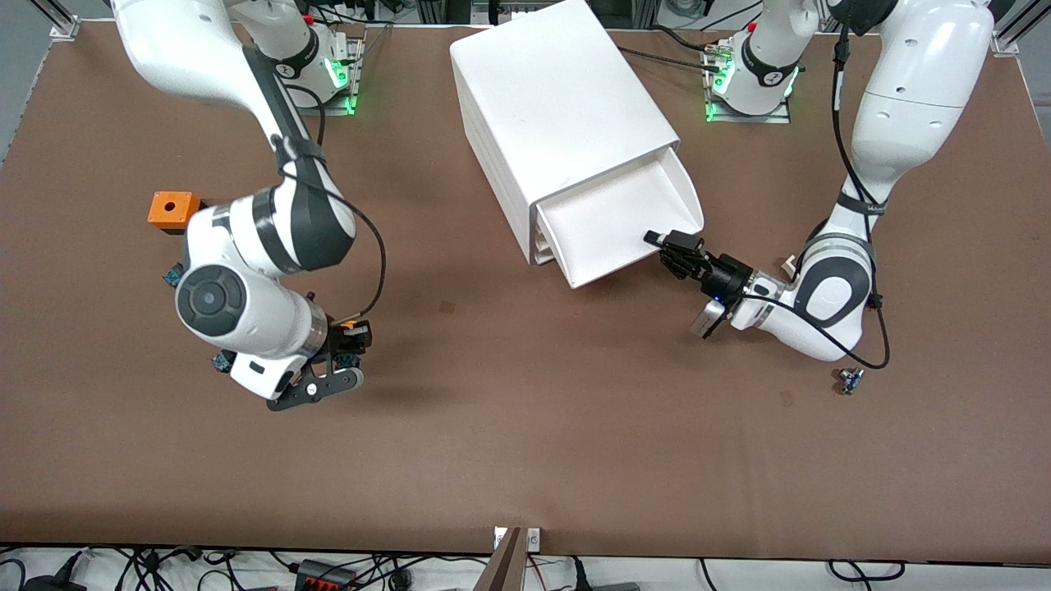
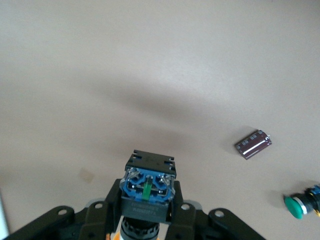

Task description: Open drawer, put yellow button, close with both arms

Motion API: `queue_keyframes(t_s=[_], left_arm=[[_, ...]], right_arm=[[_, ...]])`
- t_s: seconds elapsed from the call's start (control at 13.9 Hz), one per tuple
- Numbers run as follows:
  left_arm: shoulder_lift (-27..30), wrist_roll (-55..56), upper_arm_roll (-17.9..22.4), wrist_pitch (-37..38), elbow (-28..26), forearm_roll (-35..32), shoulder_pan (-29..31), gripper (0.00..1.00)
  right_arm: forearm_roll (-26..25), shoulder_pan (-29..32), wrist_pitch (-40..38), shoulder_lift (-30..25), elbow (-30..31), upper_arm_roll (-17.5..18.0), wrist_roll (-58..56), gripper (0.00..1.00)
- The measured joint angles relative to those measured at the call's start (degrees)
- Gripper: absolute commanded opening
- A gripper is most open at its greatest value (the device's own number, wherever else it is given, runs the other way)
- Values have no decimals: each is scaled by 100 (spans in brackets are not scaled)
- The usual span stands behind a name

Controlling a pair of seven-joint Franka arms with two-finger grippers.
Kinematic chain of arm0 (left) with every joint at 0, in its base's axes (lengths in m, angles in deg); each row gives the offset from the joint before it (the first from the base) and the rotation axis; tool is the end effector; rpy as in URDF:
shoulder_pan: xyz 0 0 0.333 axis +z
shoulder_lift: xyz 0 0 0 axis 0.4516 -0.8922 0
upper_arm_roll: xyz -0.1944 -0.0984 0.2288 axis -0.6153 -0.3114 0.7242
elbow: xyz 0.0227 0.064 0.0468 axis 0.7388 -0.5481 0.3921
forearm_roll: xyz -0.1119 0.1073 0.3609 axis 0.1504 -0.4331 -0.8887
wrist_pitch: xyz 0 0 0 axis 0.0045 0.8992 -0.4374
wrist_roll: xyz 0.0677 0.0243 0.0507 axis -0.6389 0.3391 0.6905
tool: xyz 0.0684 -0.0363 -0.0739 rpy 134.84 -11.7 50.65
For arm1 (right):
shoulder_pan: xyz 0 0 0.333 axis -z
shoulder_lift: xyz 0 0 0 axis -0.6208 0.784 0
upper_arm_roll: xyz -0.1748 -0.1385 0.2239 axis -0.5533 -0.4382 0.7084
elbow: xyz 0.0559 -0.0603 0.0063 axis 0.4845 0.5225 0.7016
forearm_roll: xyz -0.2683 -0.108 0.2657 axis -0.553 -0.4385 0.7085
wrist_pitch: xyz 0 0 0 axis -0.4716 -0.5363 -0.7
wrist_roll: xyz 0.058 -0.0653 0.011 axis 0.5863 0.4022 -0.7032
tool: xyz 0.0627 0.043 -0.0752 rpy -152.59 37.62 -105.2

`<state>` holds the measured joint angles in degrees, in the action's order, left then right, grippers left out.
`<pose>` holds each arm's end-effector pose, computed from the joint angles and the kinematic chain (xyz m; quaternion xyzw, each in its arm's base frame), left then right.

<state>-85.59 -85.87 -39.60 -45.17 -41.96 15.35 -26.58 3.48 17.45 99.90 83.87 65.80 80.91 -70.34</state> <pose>0.5878 -0.1547 0.2147 0.7040 -0.1946 -0.1918 0.6556 0.6975 0.2455 0.3989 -0.9863 -0.1623 0.0209 0.0202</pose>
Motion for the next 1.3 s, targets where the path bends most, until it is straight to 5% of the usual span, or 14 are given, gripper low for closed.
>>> queue_keyframes(t_s=[0.07, 0.14, 0.79, 1.3], left_arm=[[-37, 58, 0, 14, 89, -20, 36, 38], [-59, 102, 0, 25, 143, -33, 58, 99], [122, 1868, 27, 36, 461, -209, 161, 100], [617, 3865, 219, -286, 1347, -2514, 231, 100]], right_arm=[[2, -68, -204, -67, -149, 2, 0, 0], [2, -148, -344, -117, -259, 2, 0, 0], [25, -1235, -275, -556, -820, 13, 608, 0], [-25, -2314, 446, -510, -868, -6, 1585, 0]])
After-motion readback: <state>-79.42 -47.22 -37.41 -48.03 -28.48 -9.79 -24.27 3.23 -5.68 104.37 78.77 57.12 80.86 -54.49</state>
